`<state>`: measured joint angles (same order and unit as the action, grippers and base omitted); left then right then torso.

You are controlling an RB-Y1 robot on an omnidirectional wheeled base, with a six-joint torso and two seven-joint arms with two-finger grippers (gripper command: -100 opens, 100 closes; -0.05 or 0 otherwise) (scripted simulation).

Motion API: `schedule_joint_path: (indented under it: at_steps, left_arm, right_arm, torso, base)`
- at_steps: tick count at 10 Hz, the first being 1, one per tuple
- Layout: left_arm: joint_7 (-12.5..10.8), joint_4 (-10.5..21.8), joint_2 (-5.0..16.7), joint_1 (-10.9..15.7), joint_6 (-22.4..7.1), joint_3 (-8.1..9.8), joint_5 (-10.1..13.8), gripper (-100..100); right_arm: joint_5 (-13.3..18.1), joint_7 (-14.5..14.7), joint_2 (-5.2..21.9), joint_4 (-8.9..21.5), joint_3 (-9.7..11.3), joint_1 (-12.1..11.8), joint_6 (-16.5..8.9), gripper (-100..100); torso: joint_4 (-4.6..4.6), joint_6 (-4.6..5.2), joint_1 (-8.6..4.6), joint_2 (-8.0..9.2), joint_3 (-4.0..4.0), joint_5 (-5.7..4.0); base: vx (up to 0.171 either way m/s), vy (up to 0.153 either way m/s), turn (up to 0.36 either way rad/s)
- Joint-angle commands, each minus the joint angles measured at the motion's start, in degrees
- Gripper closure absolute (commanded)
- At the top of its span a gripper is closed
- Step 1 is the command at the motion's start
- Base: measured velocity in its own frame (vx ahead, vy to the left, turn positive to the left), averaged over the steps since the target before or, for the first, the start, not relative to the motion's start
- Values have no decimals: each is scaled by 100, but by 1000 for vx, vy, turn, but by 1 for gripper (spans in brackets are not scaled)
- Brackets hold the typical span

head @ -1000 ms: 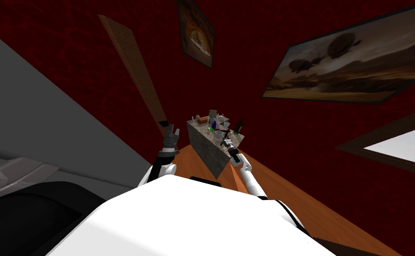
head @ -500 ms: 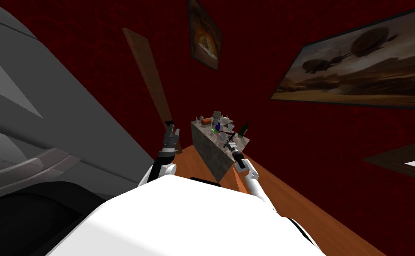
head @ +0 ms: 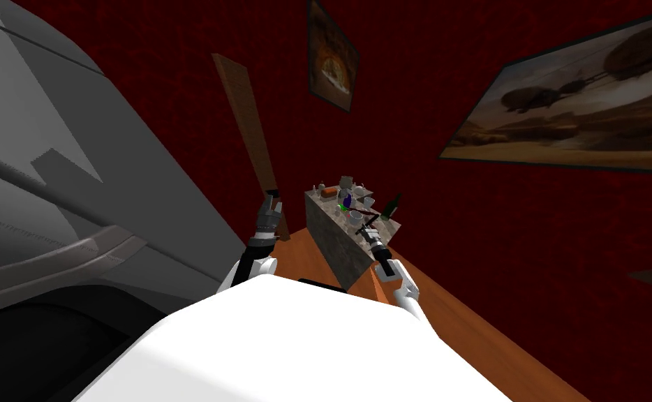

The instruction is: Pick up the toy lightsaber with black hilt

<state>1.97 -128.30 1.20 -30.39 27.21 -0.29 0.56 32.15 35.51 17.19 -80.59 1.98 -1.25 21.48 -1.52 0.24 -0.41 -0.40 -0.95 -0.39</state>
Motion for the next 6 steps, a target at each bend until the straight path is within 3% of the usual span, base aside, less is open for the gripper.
schedule_joint_path:
  at_steps: [1, 2, 3, 4, 6]
  left_arm:
    - [0, 0, 0, 0, 0, 0, 0, 0]
    - [0, 0, 0, 0, 0, 0, 0, 0]
    - [0, 0, 0, 0, 0, 0, 0, 0]
    - [0, 0, 0, 1, 0, 0, 0, 0]
    - [0, 0, 0, 0, 0, 0, 0, 0]
  right_arm:
    - [-2, -11, 24, -286, -29, -286, -1, 100]
    - [-2, -11, 24, -297, -29, -454, -1, 100]
    - [-22, -51, 136, -610, -242, -650, -17, 100]
    - [-22, -51, 136, -739, -242, -836, -17, 100]
    - [-22, -51, 136, -890, -242, -1104, -17, 100]
  torso:
    - [0, 0, 0, 0, 0, 0]
    - [0, 3, -5, 6, 3, -1]
    - [-2, 6, -12, 14, 5, -4]
    - [-1, -3, -7, 3, 1, -2]
    - [-6, 3, -9, 0, -3, -2]
  base:
    - [31, 4, -18]
    - [10, 0, -20]
    - [36, 18, 209]
    - [51, 10, 223]
    - [23, 2, 0]
